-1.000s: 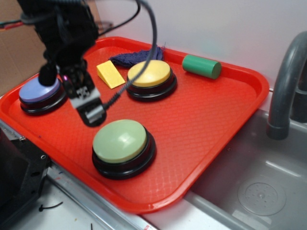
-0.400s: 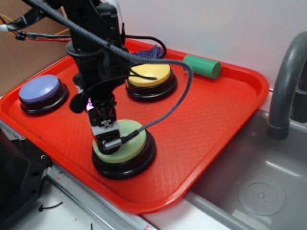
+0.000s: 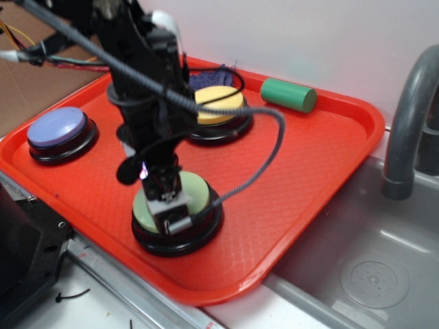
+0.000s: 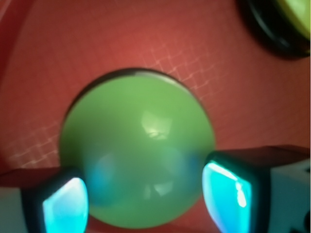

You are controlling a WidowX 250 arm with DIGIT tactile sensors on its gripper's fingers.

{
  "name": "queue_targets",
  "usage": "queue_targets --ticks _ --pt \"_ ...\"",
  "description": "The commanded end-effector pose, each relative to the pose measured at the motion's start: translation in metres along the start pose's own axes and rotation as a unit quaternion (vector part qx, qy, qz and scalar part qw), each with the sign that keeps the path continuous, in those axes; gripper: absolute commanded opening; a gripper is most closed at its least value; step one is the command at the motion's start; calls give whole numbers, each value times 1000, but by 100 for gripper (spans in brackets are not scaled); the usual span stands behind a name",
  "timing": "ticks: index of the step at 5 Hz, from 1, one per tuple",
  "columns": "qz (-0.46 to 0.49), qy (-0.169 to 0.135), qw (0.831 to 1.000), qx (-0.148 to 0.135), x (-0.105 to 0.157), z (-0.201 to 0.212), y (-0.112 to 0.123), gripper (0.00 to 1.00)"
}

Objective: Push the green button.

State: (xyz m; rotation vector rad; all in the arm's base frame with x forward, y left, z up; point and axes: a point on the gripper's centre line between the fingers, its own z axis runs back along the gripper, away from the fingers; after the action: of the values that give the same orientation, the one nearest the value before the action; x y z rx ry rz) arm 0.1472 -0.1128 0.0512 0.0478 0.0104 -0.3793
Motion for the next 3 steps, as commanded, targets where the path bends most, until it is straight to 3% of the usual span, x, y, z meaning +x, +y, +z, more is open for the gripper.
queue_targets --ticks 1,2,3 --pt "-15 -17 1000 -16 7 -4 -4 100" --pt "-7 -25 1000 2 11 20 5 100" --pt "-15 -12 1000 -2 11 40 14 100"
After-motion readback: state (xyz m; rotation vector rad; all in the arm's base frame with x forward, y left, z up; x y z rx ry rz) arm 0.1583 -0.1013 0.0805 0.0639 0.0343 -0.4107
